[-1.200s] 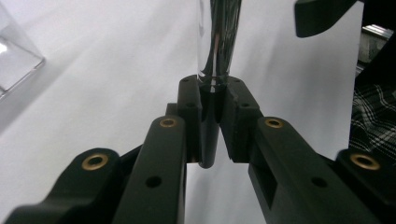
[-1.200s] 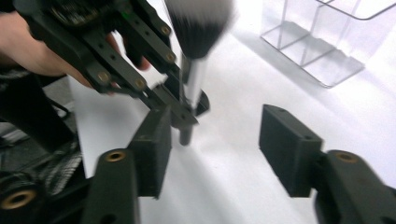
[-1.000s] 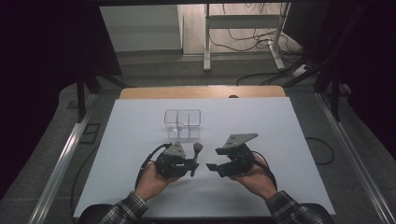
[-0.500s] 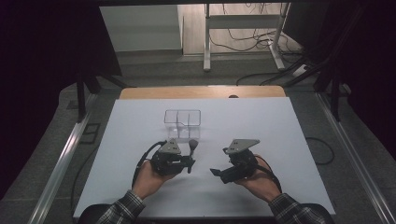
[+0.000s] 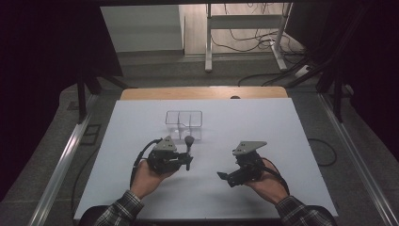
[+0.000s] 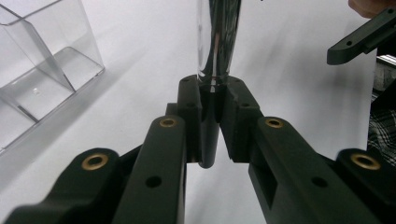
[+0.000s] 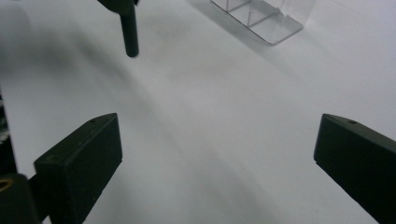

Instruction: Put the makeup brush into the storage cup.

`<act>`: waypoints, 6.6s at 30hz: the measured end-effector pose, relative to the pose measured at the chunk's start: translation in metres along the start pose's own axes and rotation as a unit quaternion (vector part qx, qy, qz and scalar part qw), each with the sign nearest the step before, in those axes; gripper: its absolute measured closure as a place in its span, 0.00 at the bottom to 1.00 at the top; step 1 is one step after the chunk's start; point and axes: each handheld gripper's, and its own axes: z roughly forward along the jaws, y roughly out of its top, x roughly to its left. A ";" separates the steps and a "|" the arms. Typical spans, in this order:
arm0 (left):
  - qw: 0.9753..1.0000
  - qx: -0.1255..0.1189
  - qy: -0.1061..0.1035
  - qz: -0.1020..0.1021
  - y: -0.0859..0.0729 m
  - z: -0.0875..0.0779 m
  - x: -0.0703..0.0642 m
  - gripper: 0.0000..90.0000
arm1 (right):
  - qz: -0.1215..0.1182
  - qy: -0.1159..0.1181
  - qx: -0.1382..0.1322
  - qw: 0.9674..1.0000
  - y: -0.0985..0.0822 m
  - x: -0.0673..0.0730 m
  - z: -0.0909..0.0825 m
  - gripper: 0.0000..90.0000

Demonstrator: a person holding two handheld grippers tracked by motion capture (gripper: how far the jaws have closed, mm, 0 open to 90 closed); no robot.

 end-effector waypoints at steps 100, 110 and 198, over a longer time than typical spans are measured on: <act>0.994 -0.076 0.071 -0.037 0.091 -0.002 0.083 0.88 | 0.068 -0.069 0.017 0.995 -0.050 -0.036 -0.053 0.00; 0.993 -0.080 0.072 -0.051 0.093 0.011 0.089 0.88 | 0.067 -0.067 0.019 0.995 -0.050 -0.035 -0.053 0.00; 0.992 -0.039 0.107 -0.062 0.057 0.071 0.089 0.86 | 0.053 -0.066 0.029 0.996 -0.050 -0.033 -0.051 0.00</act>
